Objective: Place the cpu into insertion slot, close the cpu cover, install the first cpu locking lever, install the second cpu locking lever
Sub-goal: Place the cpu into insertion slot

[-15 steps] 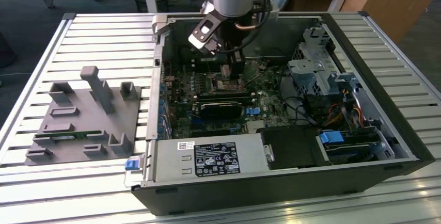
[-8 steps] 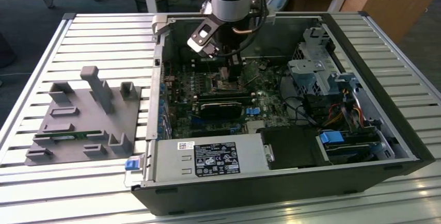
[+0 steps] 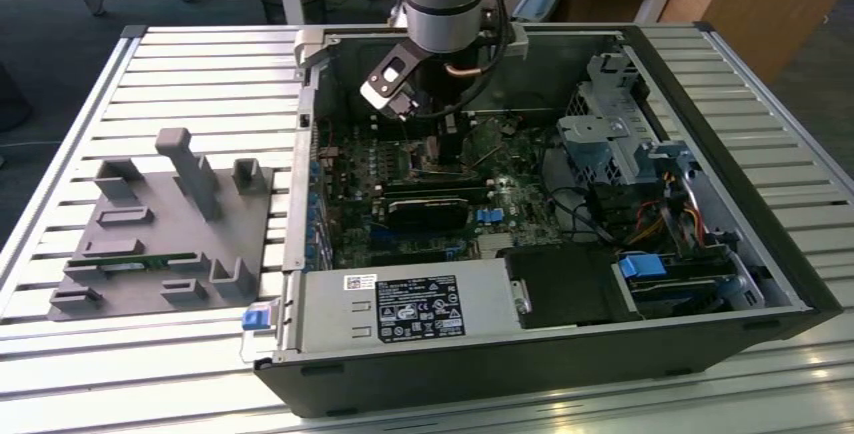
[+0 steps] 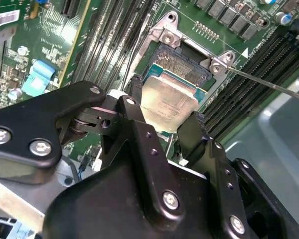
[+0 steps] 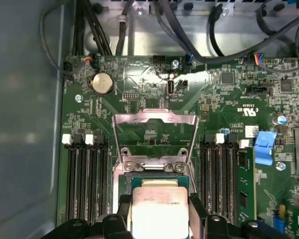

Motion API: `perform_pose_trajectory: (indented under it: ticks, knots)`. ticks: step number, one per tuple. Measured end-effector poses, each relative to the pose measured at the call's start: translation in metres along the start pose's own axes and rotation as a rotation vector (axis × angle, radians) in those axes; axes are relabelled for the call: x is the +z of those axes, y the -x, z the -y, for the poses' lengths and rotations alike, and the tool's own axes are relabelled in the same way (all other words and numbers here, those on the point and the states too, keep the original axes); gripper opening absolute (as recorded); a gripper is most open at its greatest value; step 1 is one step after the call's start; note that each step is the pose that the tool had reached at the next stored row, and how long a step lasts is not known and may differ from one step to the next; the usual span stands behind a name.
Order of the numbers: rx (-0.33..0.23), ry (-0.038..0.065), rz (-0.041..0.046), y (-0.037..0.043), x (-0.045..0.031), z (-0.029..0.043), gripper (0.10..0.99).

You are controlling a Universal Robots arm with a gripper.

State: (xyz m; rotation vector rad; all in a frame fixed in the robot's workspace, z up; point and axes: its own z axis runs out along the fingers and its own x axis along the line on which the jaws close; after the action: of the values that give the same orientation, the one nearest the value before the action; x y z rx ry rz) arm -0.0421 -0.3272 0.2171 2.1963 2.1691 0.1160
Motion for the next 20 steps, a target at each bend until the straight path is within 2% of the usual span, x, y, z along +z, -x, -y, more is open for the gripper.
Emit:
perform_pose_trajectory:
  ticks: [4,20]
  knots:
    - [0.000,0.000,0.0001,-0.0003,0.0062,0.0012,0.537]
    - [0.000,0.000,0.0002,-0.0035,0.0185,0.0052,0.537]
